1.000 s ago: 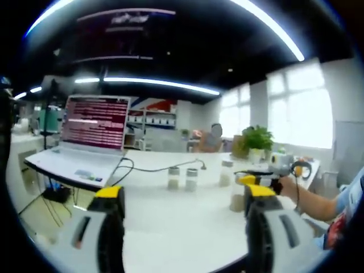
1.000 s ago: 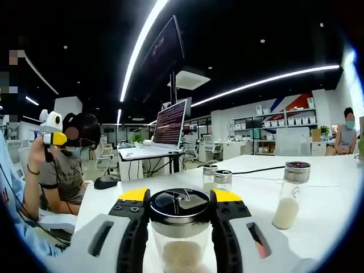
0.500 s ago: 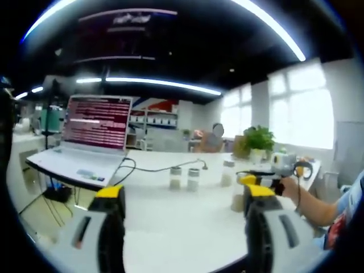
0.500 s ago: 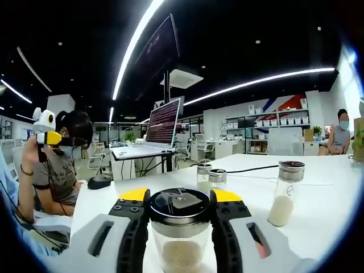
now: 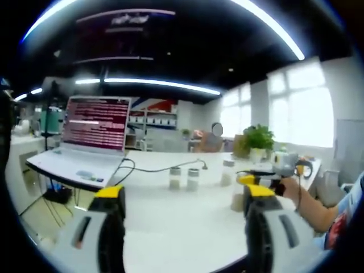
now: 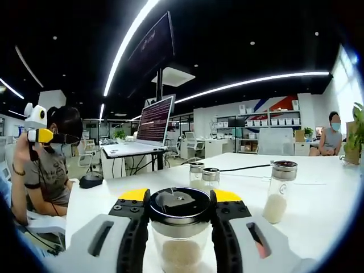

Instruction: Rotate the seasoning bottle until the label or dispensing opening points toward the visible target arrow and the bottle remains upright within the marked orientation range

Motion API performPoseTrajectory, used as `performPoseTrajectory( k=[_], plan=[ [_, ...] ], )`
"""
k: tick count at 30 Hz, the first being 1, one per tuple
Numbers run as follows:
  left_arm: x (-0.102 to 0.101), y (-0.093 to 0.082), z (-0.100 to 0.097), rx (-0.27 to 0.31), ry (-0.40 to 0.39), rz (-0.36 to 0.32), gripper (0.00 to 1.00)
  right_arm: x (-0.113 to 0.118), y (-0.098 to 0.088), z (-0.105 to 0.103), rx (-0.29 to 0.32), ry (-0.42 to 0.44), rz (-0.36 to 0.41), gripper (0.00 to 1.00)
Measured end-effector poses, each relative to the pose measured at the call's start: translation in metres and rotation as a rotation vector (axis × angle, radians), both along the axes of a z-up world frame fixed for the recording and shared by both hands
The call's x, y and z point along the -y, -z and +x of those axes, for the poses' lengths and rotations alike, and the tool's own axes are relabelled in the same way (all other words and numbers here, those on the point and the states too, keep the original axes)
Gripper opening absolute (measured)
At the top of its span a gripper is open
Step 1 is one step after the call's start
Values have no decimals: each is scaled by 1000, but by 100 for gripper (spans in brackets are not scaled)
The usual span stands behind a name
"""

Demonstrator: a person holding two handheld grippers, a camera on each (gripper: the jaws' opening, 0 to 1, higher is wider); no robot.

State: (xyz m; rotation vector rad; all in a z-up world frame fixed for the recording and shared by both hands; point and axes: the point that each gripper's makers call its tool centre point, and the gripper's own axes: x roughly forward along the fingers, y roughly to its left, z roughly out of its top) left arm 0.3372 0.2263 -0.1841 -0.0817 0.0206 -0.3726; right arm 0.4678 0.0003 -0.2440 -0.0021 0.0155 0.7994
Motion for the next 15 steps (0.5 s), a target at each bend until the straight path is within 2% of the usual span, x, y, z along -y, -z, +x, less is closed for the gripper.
performPoseTrajectory(
  k=[15],
  plan=[
    [-1, 1, -1, -3, -7, -9, 90, 3, 0, -1, 11, 86, -7, 42]
  ],
)
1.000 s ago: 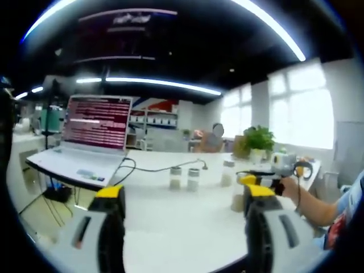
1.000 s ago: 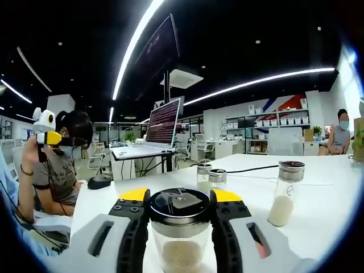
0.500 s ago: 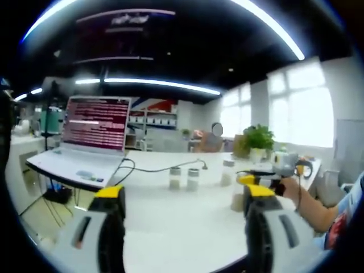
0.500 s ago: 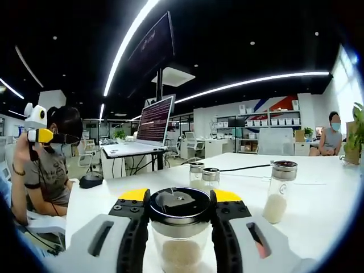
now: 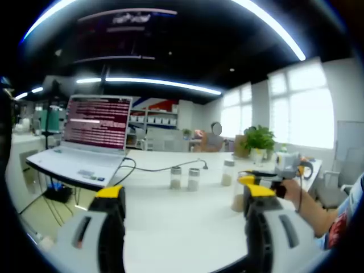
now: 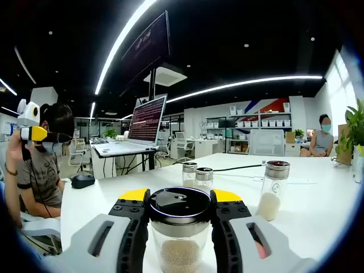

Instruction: Rotate the seasoning bottle until the label or dispensing opening points toward the visible target arrow and the bottle remains upright within the marked orientation range

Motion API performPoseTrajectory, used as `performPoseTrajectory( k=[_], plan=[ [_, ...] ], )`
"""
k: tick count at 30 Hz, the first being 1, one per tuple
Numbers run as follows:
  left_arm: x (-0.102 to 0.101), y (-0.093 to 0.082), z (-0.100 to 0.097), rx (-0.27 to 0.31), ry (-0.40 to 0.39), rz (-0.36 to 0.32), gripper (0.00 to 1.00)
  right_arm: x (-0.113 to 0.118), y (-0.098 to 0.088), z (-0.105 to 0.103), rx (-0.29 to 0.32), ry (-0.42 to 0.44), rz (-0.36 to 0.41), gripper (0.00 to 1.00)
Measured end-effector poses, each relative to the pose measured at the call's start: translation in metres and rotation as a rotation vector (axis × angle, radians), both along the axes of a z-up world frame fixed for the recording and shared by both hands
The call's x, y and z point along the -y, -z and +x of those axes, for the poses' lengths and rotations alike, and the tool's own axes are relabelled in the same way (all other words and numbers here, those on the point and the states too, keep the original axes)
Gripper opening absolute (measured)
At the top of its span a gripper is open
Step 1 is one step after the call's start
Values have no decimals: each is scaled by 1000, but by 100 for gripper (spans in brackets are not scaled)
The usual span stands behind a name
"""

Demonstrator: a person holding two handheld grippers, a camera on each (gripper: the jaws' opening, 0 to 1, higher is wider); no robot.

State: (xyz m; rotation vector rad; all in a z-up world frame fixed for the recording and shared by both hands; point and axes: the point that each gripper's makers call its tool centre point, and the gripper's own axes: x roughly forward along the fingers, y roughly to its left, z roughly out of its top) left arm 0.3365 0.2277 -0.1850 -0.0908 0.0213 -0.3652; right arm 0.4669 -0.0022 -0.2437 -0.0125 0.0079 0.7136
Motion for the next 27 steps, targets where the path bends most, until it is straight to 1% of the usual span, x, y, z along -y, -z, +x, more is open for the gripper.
performPoseTrajectory(
  k=[4, 12, 14, 17, 20, 24, 27],
  plan=[
    [1, 1, -1, -3, 10, -2, 90, 1, 0, -1, 13, 29, 6, 42],
    [5, 5, 3, -14, 22, 1, 90, 3, 1, -2, 16, 93, 2, 42],
    [8, 7, 5, -25, 33, 0, 90, 3, 1, -2, 18, 107, -6, 42],
    [15, 8, 5, -29, 55, 0, 90, 4, 1, -1, 16, 115, -5, 42],
    [19, 8, 4, -28, 66, 3, 90, 3, 2, -3, 25, 142, -14, 42],
    [20, 9, 4, -30, 70, 7, 90, 4, 1, -2, 32, 172, -13, 42],
    [18, 9, 5, -24, 63, 12, 90, 4, 1, -1, 33, 211, -23, 42]
  ],
)
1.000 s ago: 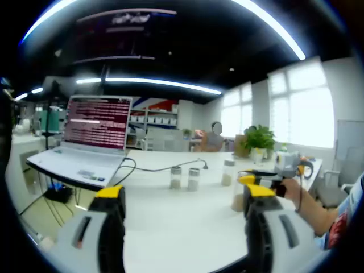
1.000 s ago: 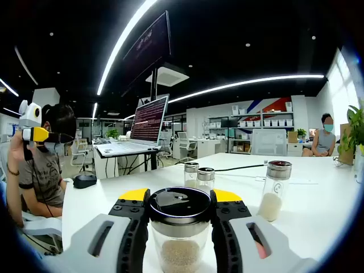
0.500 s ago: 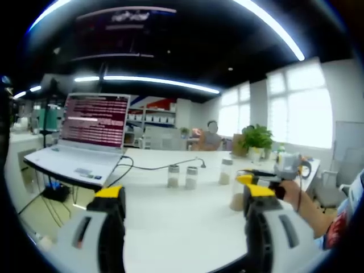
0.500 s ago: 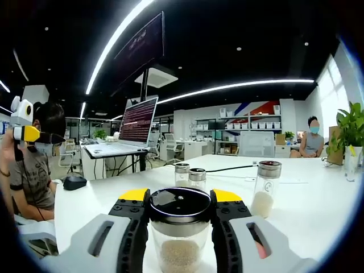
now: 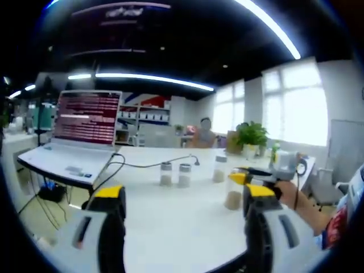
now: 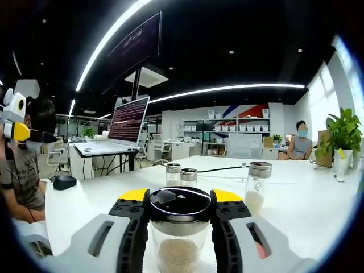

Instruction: Rotate the seasoning bottle until the label or dispensing opening points toward the visible target arrow and the bottle remains upright within the marked orientation range

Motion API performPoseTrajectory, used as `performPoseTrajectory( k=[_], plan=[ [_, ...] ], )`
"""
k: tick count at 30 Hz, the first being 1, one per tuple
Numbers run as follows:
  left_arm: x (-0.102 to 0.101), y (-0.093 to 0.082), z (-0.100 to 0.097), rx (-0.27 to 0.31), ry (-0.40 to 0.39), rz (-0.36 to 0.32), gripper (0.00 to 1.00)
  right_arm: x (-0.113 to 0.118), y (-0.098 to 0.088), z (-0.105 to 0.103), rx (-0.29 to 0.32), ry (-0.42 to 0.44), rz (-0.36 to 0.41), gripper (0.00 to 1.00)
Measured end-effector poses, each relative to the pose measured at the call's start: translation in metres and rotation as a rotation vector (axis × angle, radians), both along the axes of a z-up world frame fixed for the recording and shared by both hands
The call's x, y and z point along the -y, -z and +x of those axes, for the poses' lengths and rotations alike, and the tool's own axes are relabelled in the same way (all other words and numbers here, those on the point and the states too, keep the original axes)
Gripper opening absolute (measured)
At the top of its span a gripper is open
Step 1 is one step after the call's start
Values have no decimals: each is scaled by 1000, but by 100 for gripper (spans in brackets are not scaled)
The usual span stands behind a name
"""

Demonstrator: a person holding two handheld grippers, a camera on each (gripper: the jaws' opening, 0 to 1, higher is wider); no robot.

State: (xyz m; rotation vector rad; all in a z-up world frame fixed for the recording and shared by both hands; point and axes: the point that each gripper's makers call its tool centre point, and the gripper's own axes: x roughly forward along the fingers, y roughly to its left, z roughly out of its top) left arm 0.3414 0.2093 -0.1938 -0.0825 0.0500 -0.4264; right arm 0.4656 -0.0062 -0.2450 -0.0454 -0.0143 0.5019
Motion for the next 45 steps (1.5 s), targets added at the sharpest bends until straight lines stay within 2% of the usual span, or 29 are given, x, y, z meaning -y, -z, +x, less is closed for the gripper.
performPoseTrajectory(
  k=[10, 14, 17, 24, 25, 27, 30, 32, 33, 34, 36, 40, 43, 45],
  plan=[
    [-5, -3, -1, 3, -12, -17, 90, 3, 2, 1, 17, 93, -30, 42],
    [-5, -3, -1, 4, -12, -16, 90, 3, 2, 1, 24, 100, -54, 42],
    [-6, -4, -1, 3, -11, -16, 90, 5, 1, 3, 8, 93, -49, 42],
    [-9, -6, -3, 7, -10, -24, 90, 5, 2, 2, 13, 99, -56, 43],
    [-9, -6, -4, 5, -11, -26, 90, 4, 5, 0, 15, 84, -116, 43],
    [-9, -6, -5, 4, -6, -37, 90, 5, 3, 1, 29, 74, -141, 48],
    [-8, -8, -6, 10, -1, -36, 90, 11, -2, -1, 33, 48, -90, 57],
    [-8, -9, -7, 14, -2, -32, 90, 16, -2, 0, 24, 35, -88, 58],
    [-8, -9, -7, 14, -2, -30, 90, 16, -4, 0, 43, 13, -91, 57],
    [-8, -9, -7, 13, -1, -29, 90, 14, -4, 0, 49, -19, -96, 57],
    [-7, -8, -6, 9, 2, -28, 90, 11, 2, 0, 9, -93, -70, 56],
    [-8, -5, -5, 1, -6, -26, 90, 10, -2, -3, 6, -188, 30, 56],
    [-8, -5, -3, 1, -9, -22, 90, 6, -2, -8, -15, -289, 31, 63],
    [-7, -4, -3, -6, -9, -19, 90, 6, -12, -11, 4, -322, 53, 66]
  ],
)
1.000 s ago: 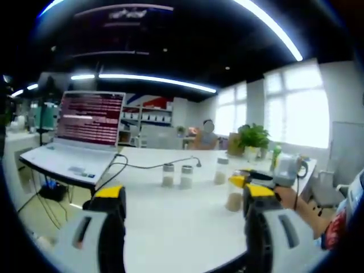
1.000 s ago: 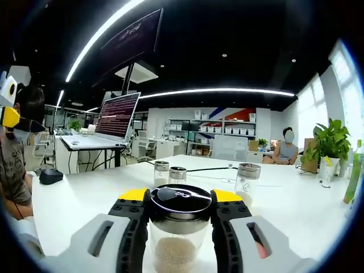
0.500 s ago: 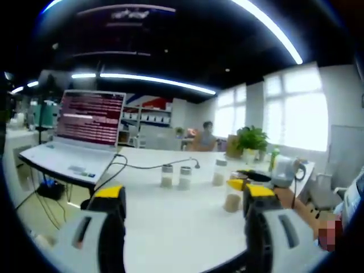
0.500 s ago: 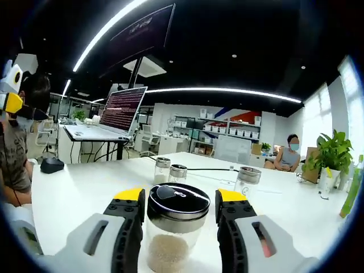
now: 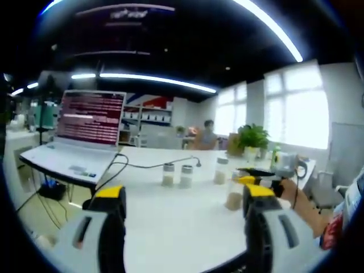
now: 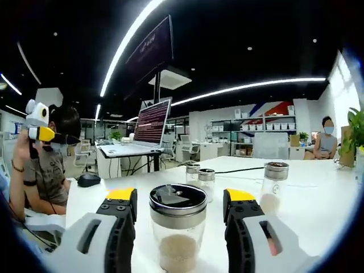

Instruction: Rotate the seasoning bottle until the label or dispensing opening points toward the visible target arrow and the bottle remains upright within the marked orientation range

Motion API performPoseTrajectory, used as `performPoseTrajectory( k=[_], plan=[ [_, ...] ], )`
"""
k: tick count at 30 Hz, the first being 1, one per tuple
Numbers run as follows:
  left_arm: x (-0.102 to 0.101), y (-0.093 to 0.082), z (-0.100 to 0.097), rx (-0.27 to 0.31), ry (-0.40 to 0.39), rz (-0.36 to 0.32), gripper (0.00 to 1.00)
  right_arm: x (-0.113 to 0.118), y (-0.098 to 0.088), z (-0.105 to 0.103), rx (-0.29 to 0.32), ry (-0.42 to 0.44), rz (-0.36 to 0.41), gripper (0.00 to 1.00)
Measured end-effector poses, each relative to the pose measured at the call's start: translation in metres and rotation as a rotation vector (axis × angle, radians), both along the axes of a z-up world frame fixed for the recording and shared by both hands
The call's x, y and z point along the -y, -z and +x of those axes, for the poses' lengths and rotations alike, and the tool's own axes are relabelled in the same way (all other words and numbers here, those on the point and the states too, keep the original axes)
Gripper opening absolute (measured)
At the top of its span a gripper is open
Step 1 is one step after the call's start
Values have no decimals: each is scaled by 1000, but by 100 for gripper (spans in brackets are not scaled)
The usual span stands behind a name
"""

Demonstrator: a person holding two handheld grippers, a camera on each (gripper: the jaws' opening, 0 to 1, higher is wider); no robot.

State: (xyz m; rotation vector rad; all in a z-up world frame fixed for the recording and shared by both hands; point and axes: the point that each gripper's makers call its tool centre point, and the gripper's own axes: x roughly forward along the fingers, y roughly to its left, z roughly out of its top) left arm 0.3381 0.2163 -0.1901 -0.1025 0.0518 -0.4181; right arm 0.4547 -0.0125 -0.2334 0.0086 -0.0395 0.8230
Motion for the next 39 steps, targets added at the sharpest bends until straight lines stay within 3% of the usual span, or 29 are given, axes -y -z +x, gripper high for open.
performPoseTrajectory(
  k=[5, 8, 16, 25, 27, 39],
  plan=[
    [5, -2, -2, 10, 14, 0, 90, 1, 7, 2, -1, -80, -157, 61],
    [5, -1, -2, 6, 9, 2, 90, 1, 7, 5, 12, -88, -192, 57],
    [5, 1, -2, 4, 7, 0, 90, -15, 12, -2, -70, -291, -152, 56],
    [2, 4, 1, -5, 0, -4, 90, -18, 10, -4, -88, -392, -133, 52],
    [2, 4, 2, -7, 2, -4, 90, -18, 13, -8, -85, -418, -158, 52],
    [-6, -2, 2, 23, -14, -29, 90, -23, 25, -5, -87, -451, -130, 44]
  ],
)
